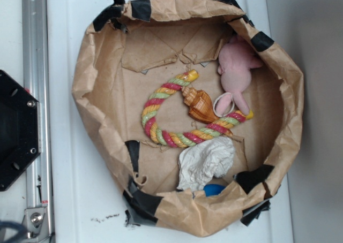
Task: Grab the white paper.
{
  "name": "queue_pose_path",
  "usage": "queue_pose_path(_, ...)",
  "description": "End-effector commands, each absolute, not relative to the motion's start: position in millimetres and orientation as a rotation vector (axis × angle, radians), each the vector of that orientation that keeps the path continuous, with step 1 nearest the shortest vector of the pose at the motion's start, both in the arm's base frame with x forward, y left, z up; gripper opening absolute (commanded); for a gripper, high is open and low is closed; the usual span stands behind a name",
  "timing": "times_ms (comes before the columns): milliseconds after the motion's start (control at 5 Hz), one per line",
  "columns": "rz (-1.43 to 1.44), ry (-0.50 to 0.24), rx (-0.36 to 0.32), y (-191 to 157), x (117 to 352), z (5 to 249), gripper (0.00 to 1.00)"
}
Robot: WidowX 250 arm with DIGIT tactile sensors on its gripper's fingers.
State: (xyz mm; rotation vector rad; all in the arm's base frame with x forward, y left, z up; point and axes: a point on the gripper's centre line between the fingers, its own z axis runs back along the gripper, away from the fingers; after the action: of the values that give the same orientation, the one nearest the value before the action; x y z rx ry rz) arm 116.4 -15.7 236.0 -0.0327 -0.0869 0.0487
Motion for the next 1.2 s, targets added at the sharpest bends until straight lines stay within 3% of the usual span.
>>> queue_pose_path(0, 0.049, -0.087, -0.033, -16, 116, 236, 1.00)
queue_pose_path(200, -0.156, -0.269, -0.119, -7, 166, 212, 1.00)
queue_pose_path(400, -0.297, -0.335, -0.173, -13, 215, 194, 1.00)
queue_pose_path(600, -0.395, -0.357, -0.190, -13, 257, 157, 1.00)
queue_pose_path(1000, -0.564, -0.366, -0.142, -18, 301, 118, 1.00)
